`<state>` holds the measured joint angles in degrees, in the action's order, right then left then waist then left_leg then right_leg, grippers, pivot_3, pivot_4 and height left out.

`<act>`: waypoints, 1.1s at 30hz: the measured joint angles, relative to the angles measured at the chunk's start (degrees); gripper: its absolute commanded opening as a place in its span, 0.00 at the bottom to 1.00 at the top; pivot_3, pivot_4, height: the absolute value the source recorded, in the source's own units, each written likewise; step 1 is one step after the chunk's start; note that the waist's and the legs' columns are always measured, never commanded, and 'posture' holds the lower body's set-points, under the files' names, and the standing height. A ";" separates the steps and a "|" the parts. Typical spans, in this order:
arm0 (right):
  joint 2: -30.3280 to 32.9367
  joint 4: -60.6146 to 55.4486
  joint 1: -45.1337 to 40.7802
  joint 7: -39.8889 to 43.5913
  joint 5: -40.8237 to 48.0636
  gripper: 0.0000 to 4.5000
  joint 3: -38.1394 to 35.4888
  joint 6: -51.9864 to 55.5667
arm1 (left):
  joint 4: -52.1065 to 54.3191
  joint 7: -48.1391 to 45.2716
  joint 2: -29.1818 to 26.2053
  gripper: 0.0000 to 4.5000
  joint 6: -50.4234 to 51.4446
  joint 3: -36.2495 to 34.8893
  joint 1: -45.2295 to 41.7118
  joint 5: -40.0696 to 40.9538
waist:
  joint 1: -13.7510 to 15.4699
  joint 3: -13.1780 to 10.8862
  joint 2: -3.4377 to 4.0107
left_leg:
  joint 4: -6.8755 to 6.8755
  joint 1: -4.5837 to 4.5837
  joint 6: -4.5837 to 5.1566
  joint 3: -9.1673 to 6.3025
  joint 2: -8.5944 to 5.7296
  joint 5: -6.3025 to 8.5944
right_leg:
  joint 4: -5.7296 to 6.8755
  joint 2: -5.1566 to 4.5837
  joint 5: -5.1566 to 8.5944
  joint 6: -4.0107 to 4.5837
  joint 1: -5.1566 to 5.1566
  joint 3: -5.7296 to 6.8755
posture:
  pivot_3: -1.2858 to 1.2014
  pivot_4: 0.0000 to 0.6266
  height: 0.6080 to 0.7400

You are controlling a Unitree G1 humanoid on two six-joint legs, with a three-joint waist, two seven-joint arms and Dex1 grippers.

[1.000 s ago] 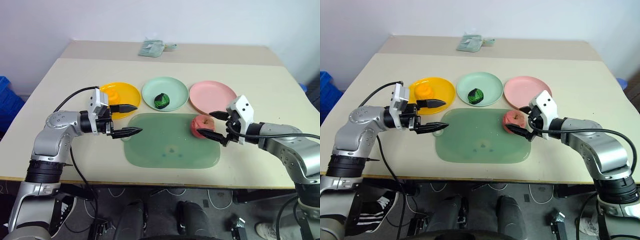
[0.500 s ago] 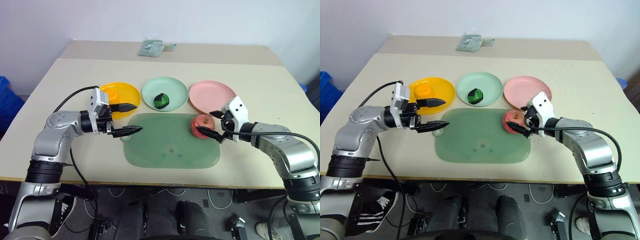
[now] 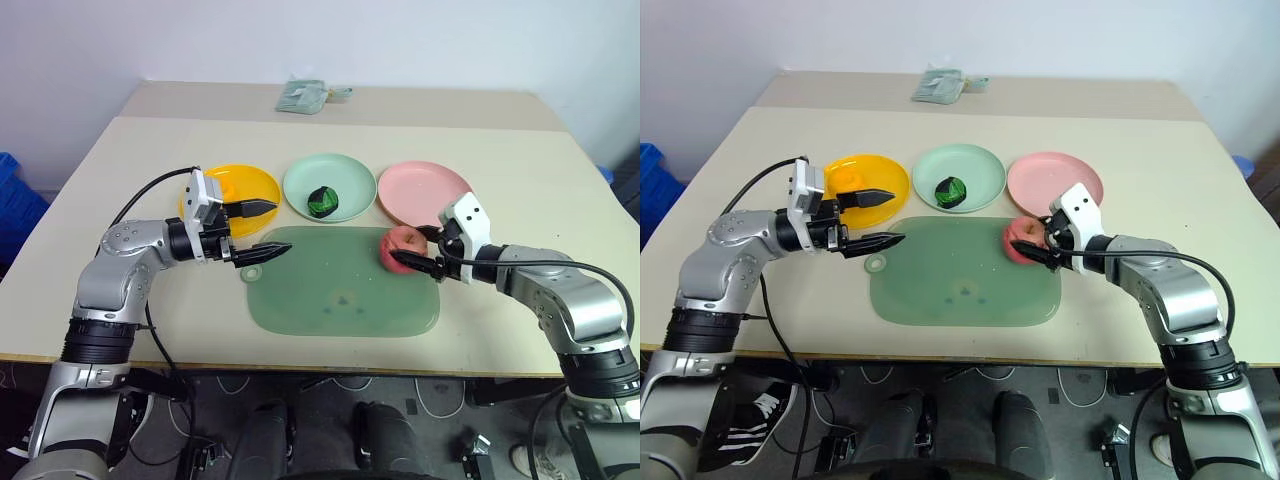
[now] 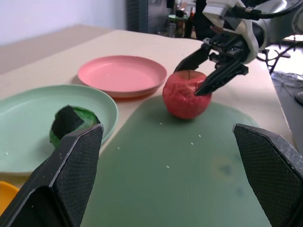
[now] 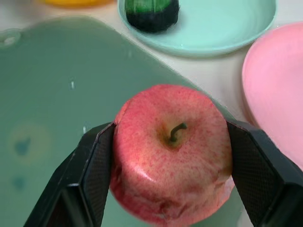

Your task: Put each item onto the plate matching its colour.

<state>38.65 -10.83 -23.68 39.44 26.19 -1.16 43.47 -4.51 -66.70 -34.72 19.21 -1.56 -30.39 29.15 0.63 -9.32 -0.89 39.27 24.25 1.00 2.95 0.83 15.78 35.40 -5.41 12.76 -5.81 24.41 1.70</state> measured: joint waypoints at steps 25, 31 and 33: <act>-8.22 36.05 -21.43 -4.81 -12.82 0.99 -2.61 -25.34 | -2.29 8.86 2.86 1.00 -3.22 -1.66 -1.22 -3.52 | -1.42 -0.20 0.32 | -0.12 0.04 -0.03 -0.01 0.00 -0.03 | 0.09 0.08 -0.14 -0.26 0.07 0.01 | 0.52 0.24 1.00; -5.21 15.54 -15.28 5.69 -1.33 0.99 -6.90 -20.14 | -2.31 6.94 0.97 1.00 -2.23 -2.13 -1.43 -3.12 | -1.02 -0.21 0.34 | -0.12 0.05 -0.02 -0.09 0.03 -0.02 | 0.11 0.06 -0.14 -0.26 0.06 0.04 | 0.52 0.24 1.00; -1.92 8.25 -11.11 8.94 2.36 0.99 -8.49 -18.09 | -2.61 5.50 0.19 1.00 -2.24 -2.26 -1.61 -2.70 | -0.70 -0.21 0.34 | -0.12 0.06 -0.02 -0.08 0.01 -0.02 | 0.05 0.04 -0.14 -0.26 0.05 0.04 | 0.52 0.24 1.00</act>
<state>36.73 -2.58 -34.79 48.39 28.55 -9.65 25.38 -7.12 -61.20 -34.53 16.97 -3.82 -32.00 26.45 -0.07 -9.54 -0.55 39.15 24.31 0.98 2.87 0.84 15.76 35.45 -5.37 12.63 -6.06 24.45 1.74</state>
